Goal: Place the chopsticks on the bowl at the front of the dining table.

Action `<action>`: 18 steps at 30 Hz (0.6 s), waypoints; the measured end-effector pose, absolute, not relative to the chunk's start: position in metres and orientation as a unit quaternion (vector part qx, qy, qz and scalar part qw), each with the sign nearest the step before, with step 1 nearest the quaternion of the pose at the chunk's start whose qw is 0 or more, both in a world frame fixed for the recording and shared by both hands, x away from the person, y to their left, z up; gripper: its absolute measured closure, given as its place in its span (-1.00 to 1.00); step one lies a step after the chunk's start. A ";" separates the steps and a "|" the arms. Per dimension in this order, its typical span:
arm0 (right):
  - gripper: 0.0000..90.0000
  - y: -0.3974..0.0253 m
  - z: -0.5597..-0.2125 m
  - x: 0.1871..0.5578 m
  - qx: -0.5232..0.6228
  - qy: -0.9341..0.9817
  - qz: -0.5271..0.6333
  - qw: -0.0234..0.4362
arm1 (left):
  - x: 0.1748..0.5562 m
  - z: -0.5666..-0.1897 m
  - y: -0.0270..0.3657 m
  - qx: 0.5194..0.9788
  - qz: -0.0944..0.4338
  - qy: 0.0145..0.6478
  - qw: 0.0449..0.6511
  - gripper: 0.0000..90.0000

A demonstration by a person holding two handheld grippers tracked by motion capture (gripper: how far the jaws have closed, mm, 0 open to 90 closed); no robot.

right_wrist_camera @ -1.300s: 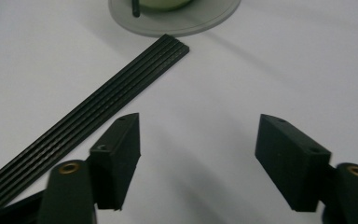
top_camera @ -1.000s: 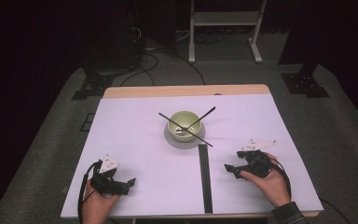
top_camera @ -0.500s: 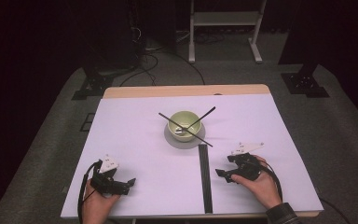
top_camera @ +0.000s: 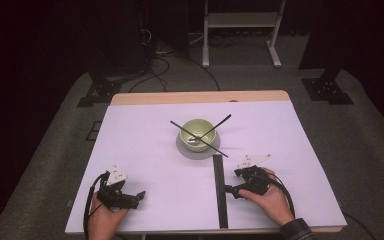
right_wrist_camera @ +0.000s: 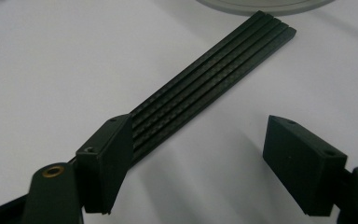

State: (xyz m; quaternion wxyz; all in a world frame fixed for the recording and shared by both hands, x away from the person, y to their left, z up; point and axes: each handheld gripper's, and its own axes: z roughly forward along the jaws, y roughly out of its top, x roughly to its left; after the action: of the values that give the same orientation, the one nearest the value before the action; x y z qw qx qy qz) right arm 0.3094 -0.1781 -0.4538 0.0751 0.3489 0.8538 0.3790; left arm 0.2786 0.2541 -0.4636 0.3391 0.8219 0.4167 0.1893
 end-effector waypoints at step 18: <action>-0.49 -0.169 -0.456 0.306 0.333 0.866 0.361 0.094 | 0.279 -0.464 0.254 0.822 0.189 0.417 0.339 -1.00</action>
State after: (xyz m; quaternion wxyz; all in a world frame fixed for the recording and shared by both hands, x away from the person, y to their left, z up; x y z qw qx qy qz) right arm 0.3056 -0.1692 -0.4558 0.0936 0.3332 0.8660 0.3608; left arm 0.2786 0.2541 -0.4636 0.3390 0.8220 0.4165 0.1894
